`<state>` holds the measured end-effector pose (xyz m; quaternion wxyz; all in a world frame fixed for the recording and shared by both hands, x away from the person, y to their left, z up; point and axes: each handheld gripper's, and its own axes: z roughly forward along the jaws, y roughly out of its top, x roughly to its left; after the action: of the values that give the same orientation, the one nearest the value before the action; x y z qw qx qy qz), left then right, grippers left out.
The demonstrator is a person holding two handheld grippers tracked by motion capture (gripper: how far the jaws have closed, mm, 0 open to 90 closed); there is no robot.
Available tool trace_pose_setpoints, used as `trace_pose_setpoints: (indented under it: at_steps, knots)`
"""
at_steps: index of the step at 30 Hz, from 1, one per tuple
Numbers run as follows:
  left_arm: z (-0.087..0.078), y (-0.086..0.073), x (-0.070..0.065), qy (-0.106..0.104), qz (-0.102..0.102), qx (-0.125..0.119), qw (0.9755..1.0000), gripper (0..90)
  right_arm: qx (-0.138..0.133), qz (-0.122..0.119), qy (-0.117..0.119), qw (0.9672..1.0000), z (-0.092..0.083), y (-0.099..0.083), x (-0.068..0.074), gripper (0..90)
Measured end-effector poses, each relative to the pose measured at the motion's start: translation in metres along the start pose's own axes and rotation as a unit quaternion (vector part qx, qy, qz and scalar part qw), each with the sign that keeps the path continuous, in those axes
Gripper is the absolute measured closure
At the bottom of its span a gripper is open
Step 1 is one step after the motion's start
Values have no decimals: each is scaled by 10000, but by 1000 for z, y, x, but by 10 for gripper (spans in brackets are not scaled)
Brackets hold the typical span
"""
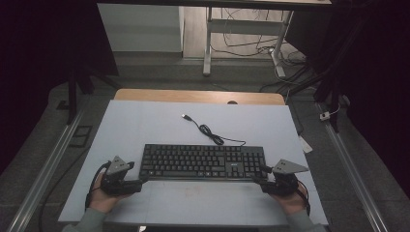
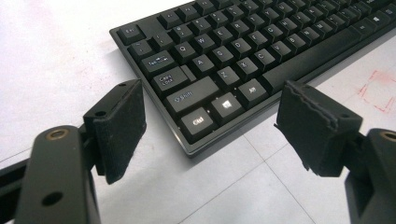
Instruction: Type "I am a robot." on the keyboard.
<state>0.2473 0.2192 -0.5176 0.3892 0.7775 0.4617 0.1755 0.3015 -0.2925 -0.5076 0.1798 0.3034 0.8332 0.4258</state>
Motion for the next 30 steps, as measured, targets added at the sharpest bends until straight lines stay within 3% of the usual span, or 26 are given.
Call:
trace_pose_setpoints:
  at_steps: [30]
  knots:
    - [-1,3,-1,24,32,-19,10000,238,-46,-17,53,10000,4,4,3,440]
